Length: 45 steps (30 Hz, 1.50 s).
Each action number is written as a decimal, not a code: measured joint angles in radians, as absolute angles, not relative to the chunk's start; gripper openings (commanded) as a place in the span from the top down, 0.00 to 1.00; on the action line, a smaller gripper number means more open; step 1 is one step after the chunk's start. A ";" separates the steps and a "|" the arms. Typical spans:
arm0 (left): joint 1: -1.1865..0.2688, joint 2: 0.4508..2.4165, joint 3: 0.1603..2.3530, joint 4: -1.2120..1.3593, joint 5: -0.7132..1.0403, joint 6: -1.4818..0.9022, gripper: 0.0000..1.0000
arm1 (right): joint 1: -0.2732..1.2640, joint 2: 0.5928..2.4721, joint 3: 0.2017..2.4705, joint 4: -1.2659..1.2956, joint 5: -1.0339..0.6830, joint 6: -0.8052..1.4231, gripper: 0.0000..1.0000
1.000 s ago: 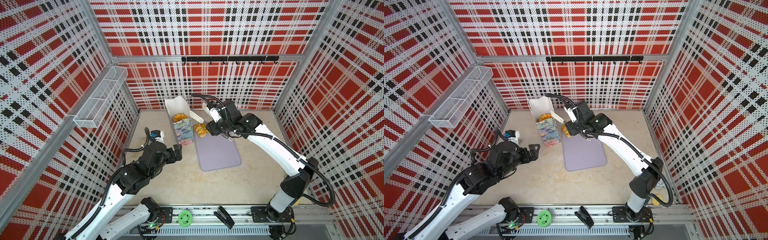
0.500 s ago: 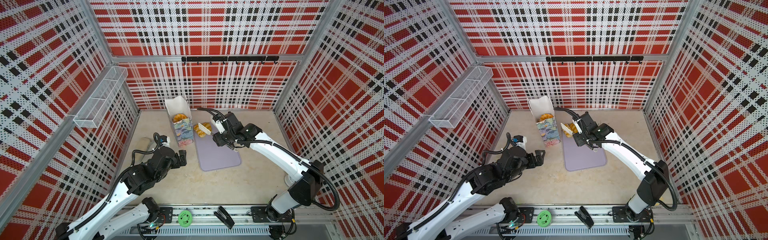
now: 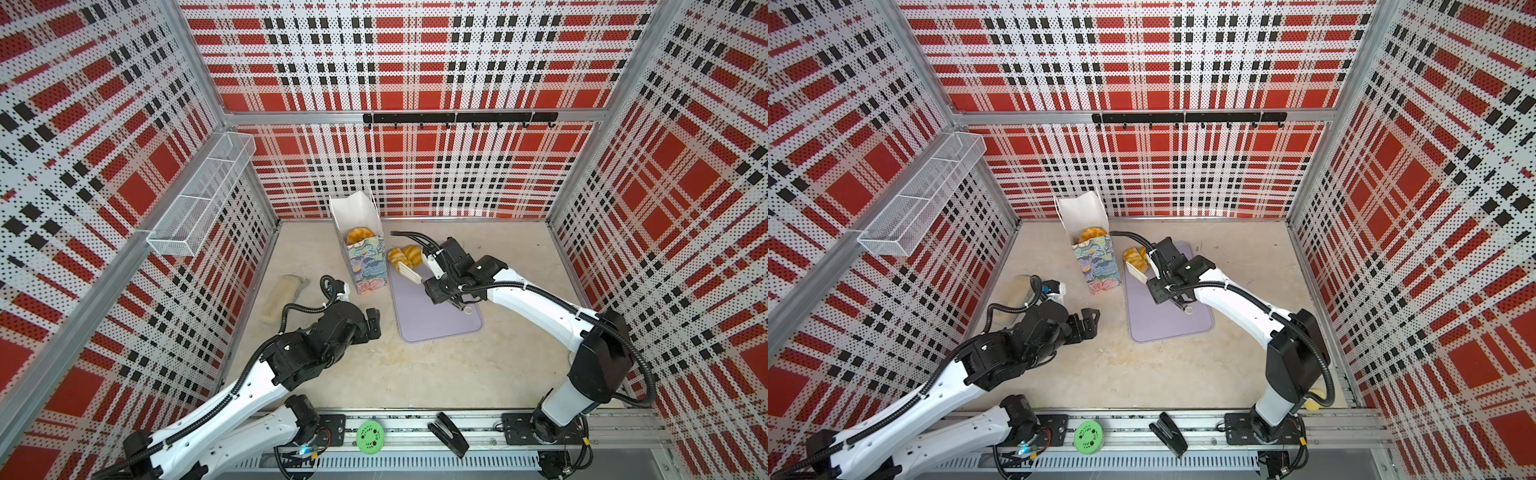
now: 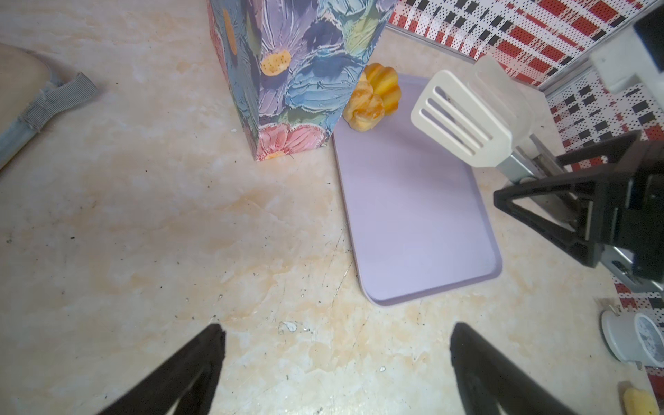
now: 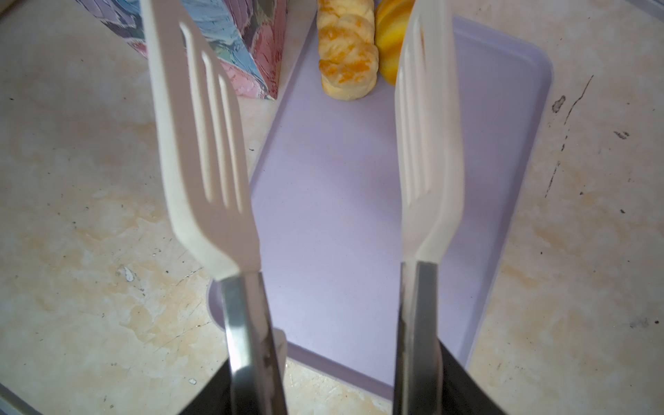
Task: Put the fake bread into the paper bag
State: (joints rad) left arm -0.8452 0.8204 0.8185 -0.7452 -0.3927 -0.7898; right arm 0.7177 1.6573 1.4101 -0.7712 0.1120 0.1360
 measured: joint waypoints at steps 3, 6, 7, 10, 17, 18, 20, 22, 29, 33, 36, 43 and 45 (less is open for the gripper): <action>-0.848 0.825 0.796 -0.728 -0.388 -0.805 0.01 | 0.718 1.683 1.397 -0.762 0.112 0.144 0.38; -0.852 0.831 0.772 -0.708 -0.380 -0.815 0.01 | 0.718 1.712 1.394 -0.751 0.112 0.147 0.38; -0.853 0.835 0.765 -0.702 -0.377 -0.819 0.01 | 0.718 1.724 1.394 -0.746 0.112 0.147 0.38; -0.855 0.847 0.748 -0.688 -0.370 -0.827 0.01 | 0.718 1.759 1.394 -0.734 0.112 0.149 0.39; -0.857 0.857 0.716 -0.645 -0.355 -0.845 0.01 | 0.717 1.841 1.395 -0.715 0.118 0.150 0.40; -0.857 0.859 0.709 -0.638 -0.353 -0.847 0.01 | 0.716 1.850 1.397 -0.713 0.119 0.149 0.41; -0.858 0.861 0.692 -0.627 -0.347 -0.853 0.01 | 0.715 1.871 1.401 -0.705 0.123 0.149 0.41; -0.859 0.867 0.680 -0.619 -0.344 -0.857 0.01 | 0.712 1.889 1.410 -0.694 0.126 0.149 0.42; -0.859 0.877 0.664 -0.594 -0.334 -0.868 0.00 | 0.702 1.931 1.420 -0.633 0.134 0.146 0.44; -0.859 0.877 0.661 -0.590 -0.329 -0.870 0.01 | 0.690 1.955 1.429 -0.604 0.139 0.144 0.47; -0.859 0.877 0.661 -0.590 -0.328 -0.871 0.01 | 0.683 1.970 1.429 -0.585 0.142 0.140 0.48; -0.859 0.877 0.659 -0.590 -0.326 -0.872 0.01 | 0.674 2.009 1.449 -0.563 0.147 0.118 0.49; -0.859 0.877 0.657 -0.589 -0.326 -0.873 0.01 | 0.673 2.017 1.462 -0.563 0.147 0.115 0.50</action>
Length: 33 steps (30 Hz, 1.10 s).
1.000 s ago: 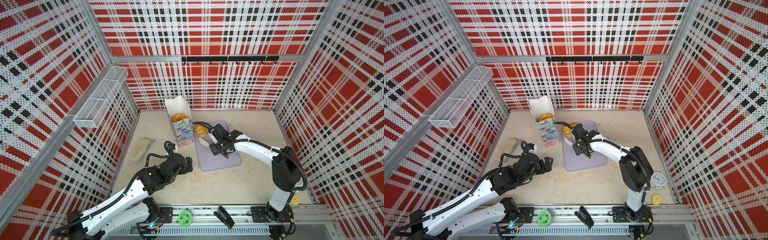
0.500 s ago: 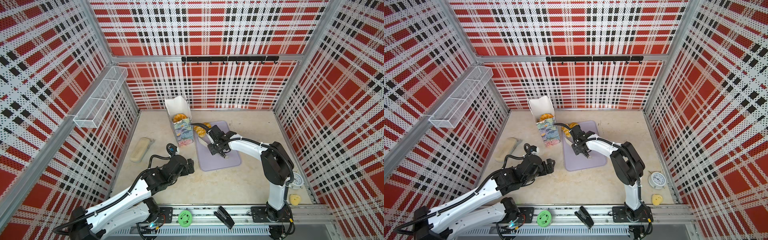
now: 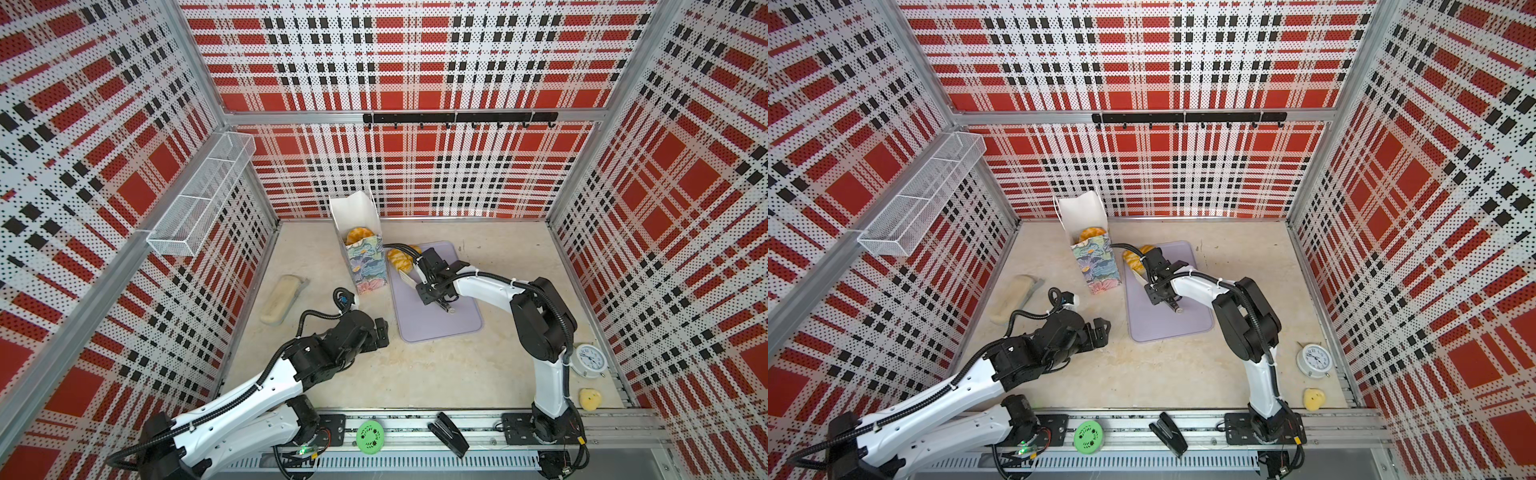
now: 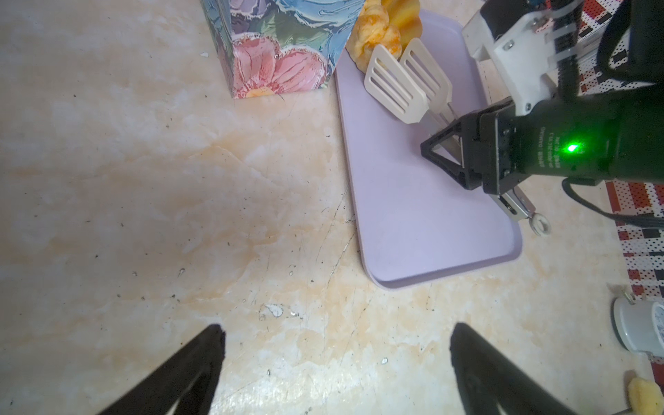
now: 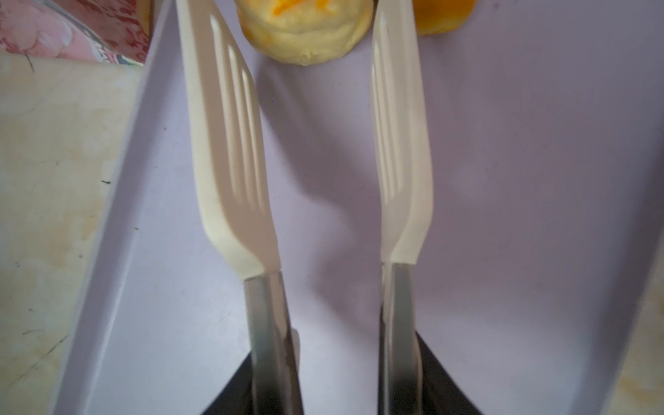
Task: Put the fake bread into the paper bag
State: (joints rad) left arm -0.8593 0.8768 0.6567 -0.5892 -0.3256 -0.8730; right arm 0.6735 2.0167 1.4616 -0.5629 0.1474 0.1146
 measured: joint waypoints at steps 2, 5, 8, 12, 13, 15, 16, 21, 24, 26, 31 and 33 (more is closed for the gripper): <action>-0.859 0.877 0.657 -0.589 -0.325 -0.875 0.01 | 0.673 2.019 1.473 -0.561 0.147 0.112 0.50; -0.859 0.877 0.657 -0.589 -0.324 -0.875 0.00 | 0.673 2.025 1.493 -0.558 0.147 0.112 0.50; -0.859 0.877 0.657 -0.589 -0.324 -0.875 0.01 | 0.673 2.040 1.510 -0.556 0.146 0.112 0.50; -0.859 0.877 0.657 -0.589 -0.322 -0.875 0.01 | 0.672 2.070 1.531 -0.564 0.144 0.111 0.50; -0.859 0.877 0.657 -0.589 -0.322 -0.876 0.01 | 0.672 2.081 1.540 -0.569 0.144 0.110 0.51; -0.859 0.877 0.657 -0.589 -0.322 -0.876 0.01 | 0.672 2.090 1.547 -0.573 0.144 0.104 0.56; -0.859 0.877 0.657 -0.589 -0.322 -0.876 0.01 | 0.672 2.091 1.547 -0.575 0.144 0.099 0.59; -0.859 0.877 0.657 -0.589 -0.322 -0.876 0.01 | 0.672 2.091 1.547 -0.579 0.143 0.093 0.70; -0.859 0.877 0.657 -0.589 -0.322 -0.878 0.01 | 0.672 2.091 1.545 -0.578 0.141 0.091 0.71; -0.859 0.878 0.657 -0.589 -0.322 -0.878 0.01 | 0.672 2.087 1.532 -0.570 0.139 0.092 0.72; -0.859 0.879 0.656 -0.589 -0.321 -0.879 0.01 | 0.672 2.029 1.444 -0.559 0.130 0.093 0.72; -0.859 0.879 0.655 -0.588 -0.321 -0.879 0.01 | 0.674 1.985 1.399 -0.564 0.127 0.094 0.72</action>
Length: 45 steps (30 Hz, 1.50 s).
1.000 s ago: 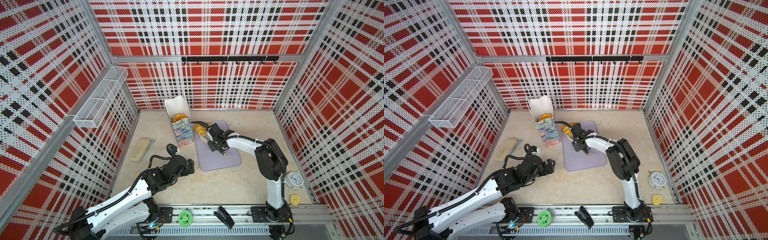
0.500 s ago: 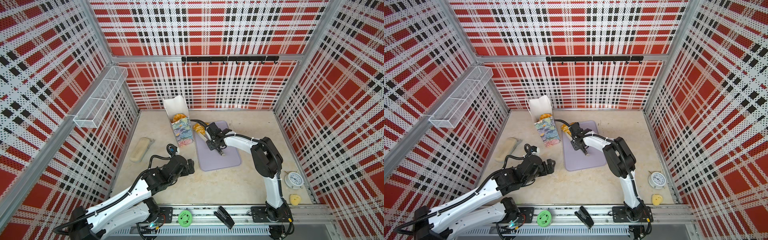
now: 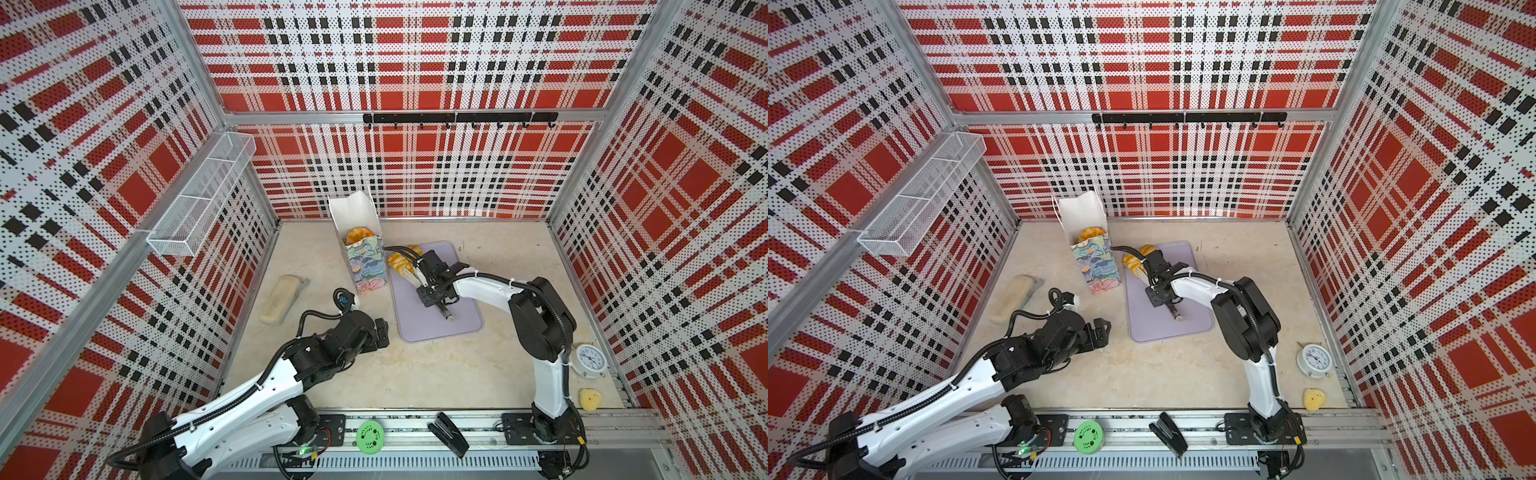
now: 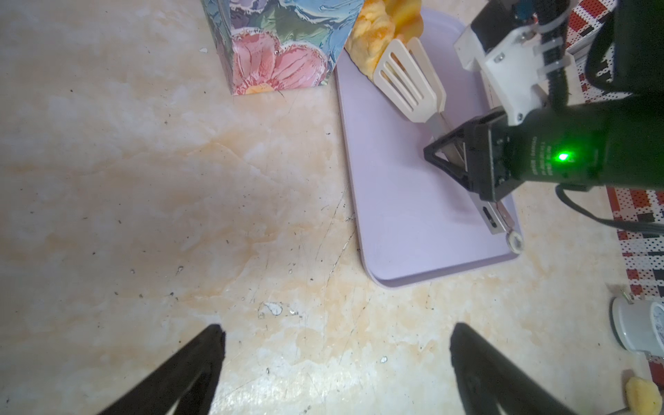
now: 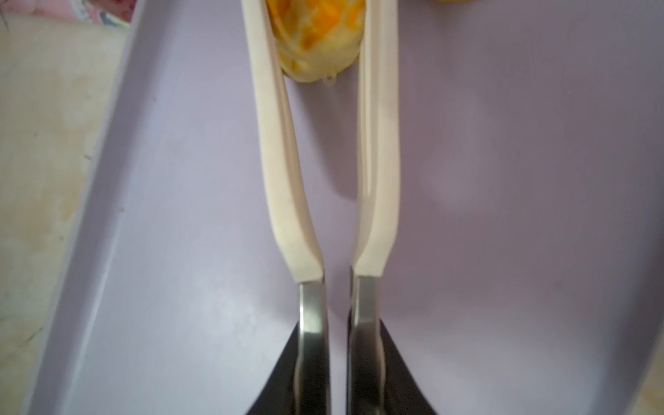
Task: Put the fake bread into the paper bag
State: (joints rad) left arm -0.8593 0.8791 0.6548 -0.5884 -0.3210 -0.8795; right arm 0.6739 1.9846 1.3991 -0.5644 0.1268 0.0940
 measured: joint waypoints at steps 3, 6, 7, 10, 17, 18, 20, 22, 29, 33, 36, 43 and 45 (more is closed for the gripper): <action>-0.860 0.881 0.655 -0.587 -0.321 -0.881 0.01 | 0.679 1.900 1.316 -0.574 0.125 0.099 0.71; -0.861 0.888 0.655 -0.582 -0.321 -0.883 0.01 | 0.684 1.817 1.235 -0.585 0.124 0.106 0.67; -0.861 0.891 0.655 -0.581 -0.320 -0.883 0.01 | 0.684 1.792 1.211 -0.590 0.125 0.106 0.66; -0.866 0.902 0.655 -0.574 -0.318 -0.883 0.01 | 0.684 1.721 1.140 -0.596 0.124 0.116 0.62; -0.878 0.923 0.655 -0.561 -0.316 -0.886 0.00 | 0.685 1.675 1.062 -0.598 0.124 0.115 0.54; -0.879 0.925 0.655 -0.560 -0.315 -0.886 0.01 | 0.685 1.675 1.060 -0.596 0.124 0.113 0.53; -0.884 0.926 0.655 -0.559 -0.314 -0.886 0.01 | 0.685 1.675 1.059 -0.591 0.129 0.107 0.49; -0.889 0.928 0.655 -0.558 -0.314 -0.887 0.01 | 0.685 1.675 1.059 -0.583 0.136 0.095 0.48; -0.914 0.946 0.655 -0.550 -0.311 -0.892 0.01 | 0.683 1.675 1.059 -0.557 0.143 0.068 0.43; -0.928 0.965 0.655 -0.544 -0.302 -0.893 0.01 | 0.676 1.680 1.061 -0.546 0.140 0.046 0.42; -0.935 0.983 0.655 -0.533 -0.293 -0.893 0.01 | 0.672 1.698 1.069 -0.540 0.135 0.028 0.41; -0.944 1.026 0.655 -0.505 -0.276 -0.892 0.00 | 0.659 1.736 1.100 -0.537 0.124 -0.009 0.42; -0.945 1.036 0.655 -0.500 -0.269 -0.891 0.01 | 0.655 1.747 1.114 -0.535 0.117 -0.017 0.43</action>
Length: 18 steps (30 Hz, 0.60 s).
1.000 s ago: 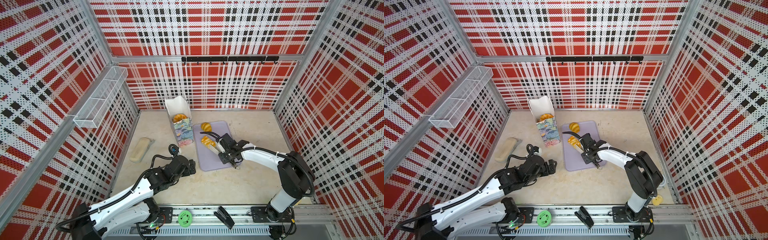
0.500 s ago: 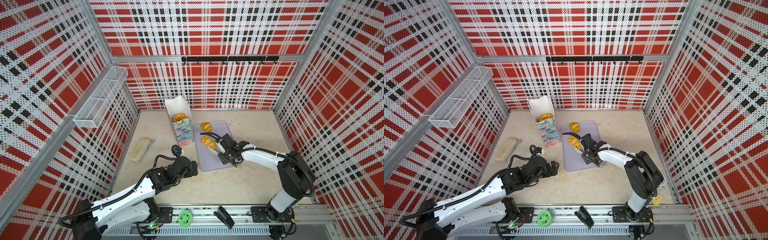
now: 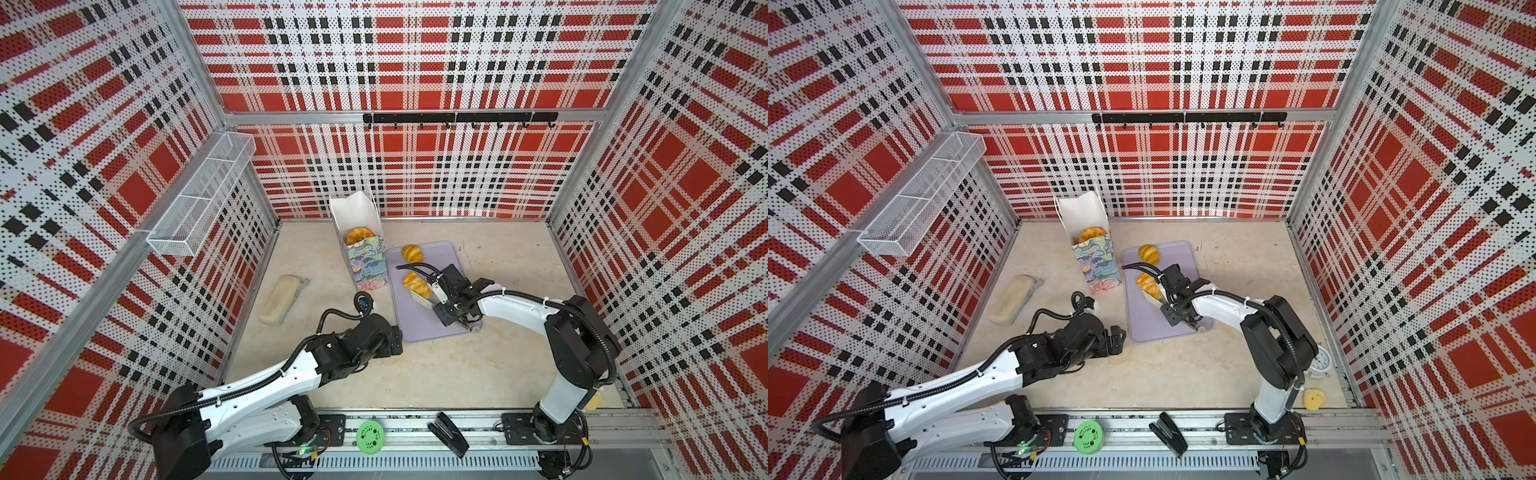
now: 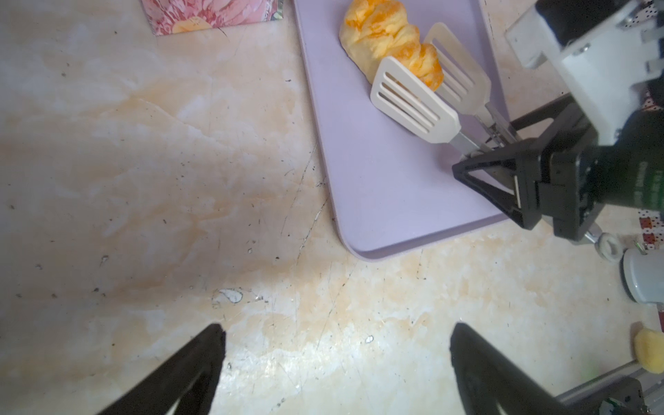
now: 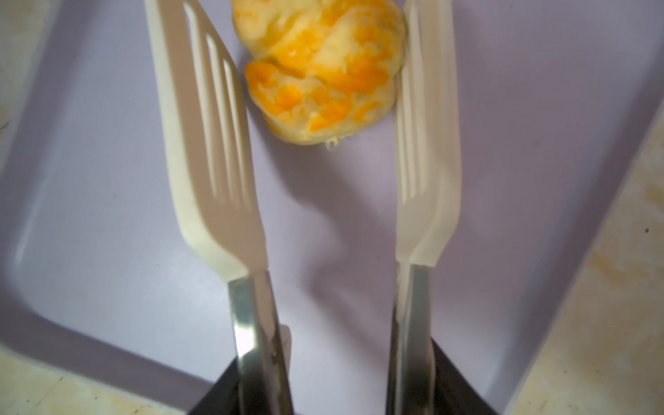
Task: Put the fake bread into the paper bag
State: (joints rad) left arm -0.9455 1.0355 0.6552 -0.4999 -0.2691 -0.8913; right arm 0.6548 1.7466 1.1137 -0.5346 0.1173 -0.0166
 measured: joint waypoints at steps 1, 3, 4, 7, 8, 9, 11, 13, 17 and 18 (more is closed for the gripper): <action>-0.945 1.039 0.655 -0.499 -0.268 -0.891 0.01 | 0.654 1.750 1.119 -0.535 0.115 -0.020 0.43; -0.945 1.044 0.655 -0.496 -0.267 -0.891 0.01 | 0.654 1.760 1.129 -0.534 0.109 -0.028 0.44; -0.946 1.045 0.655 -0.493 -0.267 -0.891 0.01 | 0.654 1.763 1.132 -0.535 0.105 -0.033 0.45; -0.946 1.048 0.655 -0.488 -0.266 -0.891 0.01 | 0.653 1.770 1.135 -0.535 0.095 -0.036 0.47; -0.946 1.048 0.655 -0.486 -0.266 -0.891 0.01 | 0.652 1.771 1.135 -0.536 0.093 -0.036 0.47; -0.946 1.048 0.655 -0.485 -0.266 -0.891 0.01 | 0.651 1.771 1.135 -0.538 0.090 -0.037 0.48; -0.946 1.048 0.655 -0.485 -0.266 -0.891 0.01 | 0.650 1.771 1.135 -0.540 0.087 -0.039 0.50; -0.946 1.048 0.656 -0.485 -0.266 -0.890 0.00 | 0.650 1.771 1.135 -0.543 0.086 -0.042 0.51; -0.946 1.048 0.657 -0.484 -0.267 -0.889 0.01 | 0.650 1.771 1.137 -0.559 0.080 -0.043 0.55; -0.946 1.048 0.657 -0.484 -0.267 -0.889 0.00 | 0.650 1.771 1.137 -0.563 0.079 -0.042 0.56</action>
State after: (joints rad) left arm -0.9463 1.0481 0.6575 -0.4839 -0.2668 -0.8894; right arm 0.6502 1.7710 1.1370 -0.5632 0.0788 -0.0418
